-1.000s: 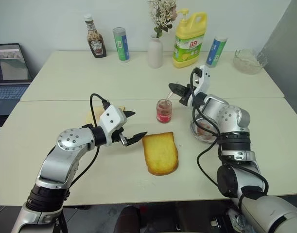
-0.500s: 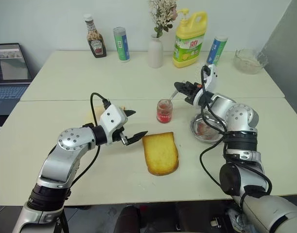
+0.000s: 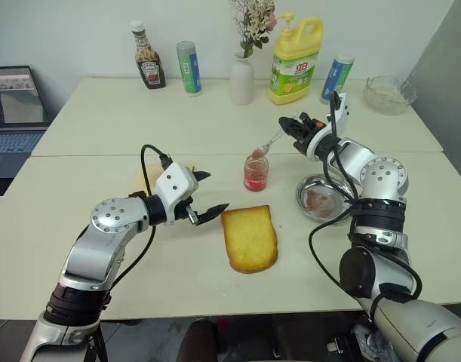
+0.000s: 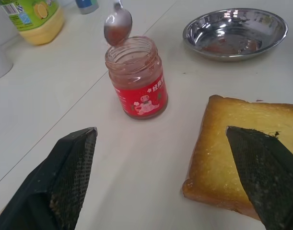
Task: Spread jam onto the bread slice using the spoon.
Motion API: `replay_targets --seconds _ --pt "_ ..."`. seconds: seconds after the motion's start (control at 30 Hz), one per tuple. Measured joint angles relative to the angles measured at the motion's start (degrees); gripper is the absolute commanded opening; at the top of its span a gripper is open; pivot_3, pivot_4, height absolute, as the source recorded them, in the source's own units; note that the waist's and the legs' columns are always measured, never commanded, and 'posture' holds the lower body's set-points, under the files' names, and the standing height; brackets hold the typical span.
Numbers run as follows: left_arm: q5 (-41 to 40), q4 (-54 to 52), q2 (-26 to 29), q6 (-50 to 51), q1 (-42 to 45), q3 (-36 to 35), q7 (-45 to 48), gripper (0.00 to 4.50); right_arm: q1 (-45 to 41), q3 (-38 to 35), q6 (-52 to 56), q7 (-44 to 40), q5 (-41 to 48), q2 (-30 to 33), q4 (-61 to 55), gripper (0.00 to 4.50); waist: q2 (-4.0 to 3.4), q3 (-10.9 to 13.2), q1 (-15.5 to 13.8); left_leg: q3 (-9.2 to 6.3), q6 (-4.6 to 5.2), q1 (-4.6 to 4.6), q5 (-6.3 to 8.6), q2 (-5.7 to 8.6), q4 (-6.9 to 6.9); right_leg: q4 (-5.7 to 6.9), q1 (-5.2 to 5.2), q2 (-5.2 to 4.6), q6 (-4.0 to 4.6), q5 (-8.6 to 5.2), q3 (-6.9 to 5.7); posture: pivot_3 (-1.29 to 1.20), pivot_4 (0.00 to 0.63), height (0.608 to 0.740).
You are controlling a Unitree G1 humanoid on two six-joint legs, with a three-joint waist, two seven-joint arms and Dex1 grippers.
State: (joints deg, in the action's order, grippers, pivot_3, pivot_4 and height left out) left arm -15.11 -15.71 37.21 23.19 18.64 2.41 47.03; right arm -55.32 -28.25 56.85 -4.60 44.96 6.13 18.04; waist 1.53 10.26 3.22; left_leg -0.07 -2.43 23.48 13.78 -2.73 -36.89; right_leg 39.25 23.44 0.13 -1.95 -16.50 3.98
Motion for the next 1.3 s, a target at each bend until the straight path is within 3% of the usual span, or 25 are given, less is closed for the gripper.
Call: replay_targets --seconds 0.27,0.53,0.77,0.97,1.13,1.3 --pt "-0.7 -0.2 1.1 0.0 -0.6 -0.7 1.4 4.5 0.0 -2.5 3.4 3.5 6.1 0.0 -1.3 0.01 0.0 0.0 0.0 0.0 0.0 0.07 0.0 -0.01 0.05 -0.12 0.03 0.0 0.0 0.0 -0.01 0.0 0.15 0.74" --pt "-6.8 -10.1 6.7 0.8 -14.5 -8.3 6.3 4.5 5.1 -2.9 14.2 12.7 22.3 -0.8 -21.7 0.01 -0.01 0.0 0.0 0.0 0.0 0.56 0.0 -0.06 0.1 -0.11 0.54 -0.04 0.01 0.0 -0.01 0.0 0.15 0.74" --pt "-7.5 -12.5 6.8 0.8 -16.2 -9.0 5.7 4.5 11.7 3.0 15.3 16.5 29.6 -0.4 -29.7 0.01 -0.01 0.0 -0.1 0.02 0.01 0.54 -0.01 0.0 -0.03 -0.14 0.47 -0.04 -0.07 0.05 0.02 0.0 0.15 0.74" --pt "-6.5 -14.0 7.7 -1.7 -21.2 -8.4 7.3 4.5 23.6 17.6 14.0 4.3 23.5 8.9 -40.6 0.01 -0.01 0.0 0.0 0.01 0.01 0.56 0.0 -0.04 0.01 -0.15 0.53 0.0 -0.07 0.05 0.02 0.0 0.15 0.74" --pt "-3.8 -13.5 8.4 -6.7 -22.4 -7.3 8.7 4.5 28.9 28.5 3.1 -6.7 9.9 16.2 -46.4 0.01 -0.01 0.0 0.0 0.04 0.01 0.51 0.0 -0.03 -0.02 -0.18 0.5 0.01 -0.08 0.04 0.04 0.0 0.15 0.74" --pt "-2.9 -13.4 8.3 -8.2 -22.8 -5.5 8.7 4.5 31.6 36.7 -10.0 -14.8 -3.2 18.3 -48.9 0.01 0.0 0.0 -0.1 0.02 0.01 0.51 0.0 -0.04 -0.04 -0.16 0.5 0.03 -0.08 0.04 0.03 0.0 0.15 0.74"
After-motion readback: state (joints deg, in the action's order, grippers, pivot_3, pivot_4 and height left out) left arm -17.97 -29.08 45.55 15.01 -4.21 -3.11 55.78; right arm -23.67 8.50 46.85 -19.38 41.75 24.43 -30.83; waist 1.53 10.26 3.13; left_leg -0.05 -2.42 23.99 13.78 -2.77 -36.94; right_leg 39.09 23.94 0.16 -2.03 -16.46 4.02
